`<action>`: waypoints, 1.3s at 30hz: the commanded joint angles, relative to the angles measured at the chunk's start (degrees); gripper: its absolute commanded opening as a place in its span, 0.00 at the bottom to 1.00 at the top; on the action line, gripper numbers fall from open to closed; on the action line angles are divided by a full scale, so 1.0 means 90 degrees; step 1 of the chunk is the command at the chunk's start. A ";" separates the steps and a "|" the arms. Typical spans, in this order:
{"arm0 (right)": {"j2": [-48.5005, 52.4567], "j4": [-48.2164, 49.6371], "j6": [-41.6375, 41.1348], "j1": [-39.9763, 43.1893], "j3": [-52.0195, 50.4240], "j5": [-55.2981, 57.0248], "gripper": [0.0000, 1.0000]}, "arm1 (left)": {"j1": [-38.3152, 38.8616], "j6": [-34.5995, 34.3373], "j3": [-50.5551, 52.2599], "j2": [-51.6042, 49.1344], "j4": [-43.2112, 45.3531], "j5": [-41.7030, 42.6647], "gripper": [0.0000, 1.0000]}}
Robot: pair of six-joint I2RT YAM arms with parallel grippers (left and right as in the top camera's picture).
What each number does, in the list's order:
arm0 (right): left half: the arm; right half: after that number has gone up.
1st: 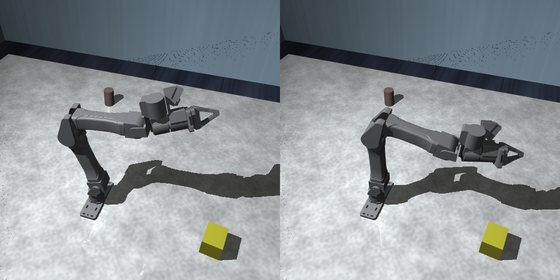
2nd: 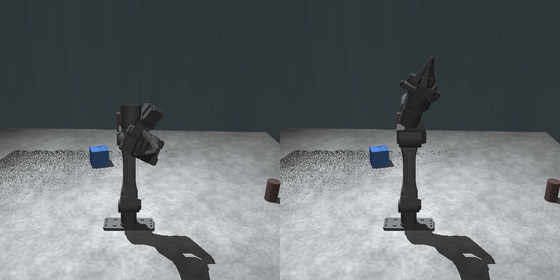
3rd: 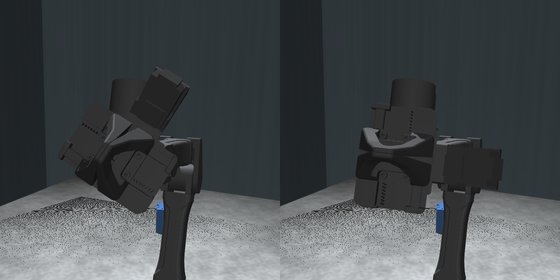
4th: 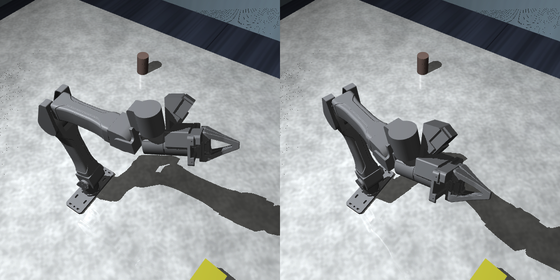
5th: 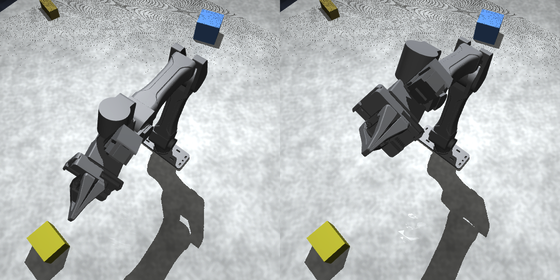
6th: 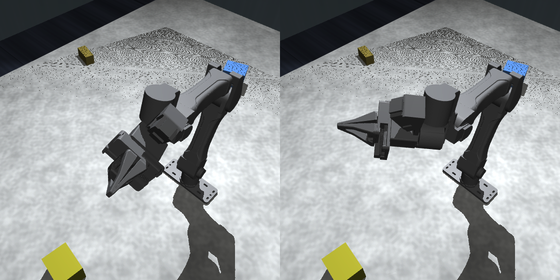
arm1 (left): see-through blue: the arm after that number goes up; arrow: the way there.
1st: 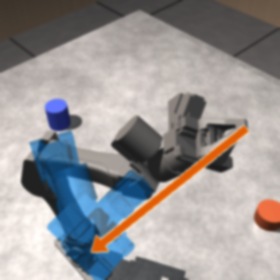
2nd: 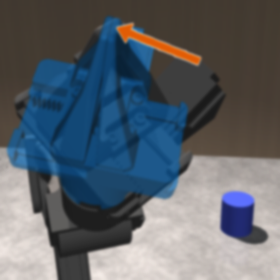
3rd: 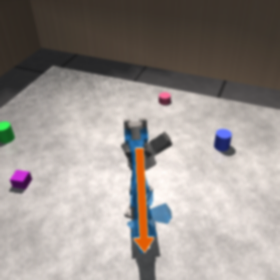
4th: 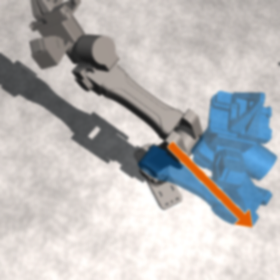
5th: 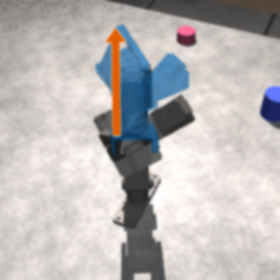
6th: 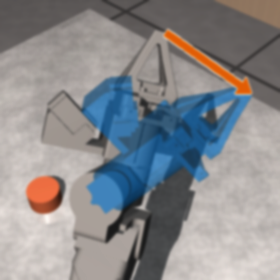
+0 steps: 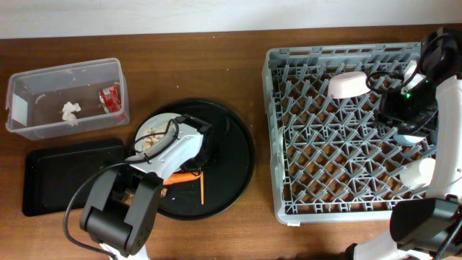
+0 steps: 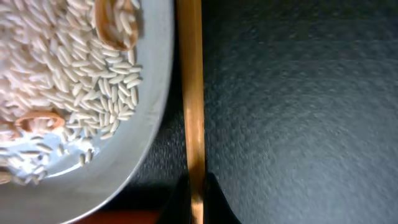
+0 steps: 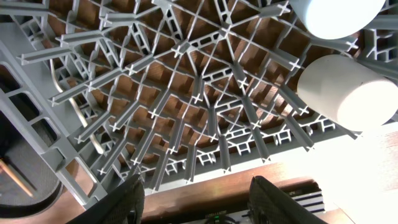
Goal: Sort waste into correct bins and load items into the dishwasher rack
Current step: 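Place the chopstick into the rack's left edge with the left gripper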
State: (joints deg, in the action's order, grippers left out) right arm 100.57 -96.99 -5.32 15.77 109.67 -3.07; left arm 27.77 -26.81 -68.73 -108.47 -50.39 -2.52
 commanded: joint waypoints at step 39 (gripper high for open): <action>0.0019 -0.0039 0.0068 0.0002 -0.0002 0.0007 0.58 | 0.1693 -0.1382 -0.1756 0.0104 0.1088 0.1812 0.17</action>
State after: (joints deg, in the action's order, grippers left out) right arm 100.57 -97.01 -4.69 15.77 109.65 -2.85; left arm 44.56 -43.07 -84.03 -107.72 -37.67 15.99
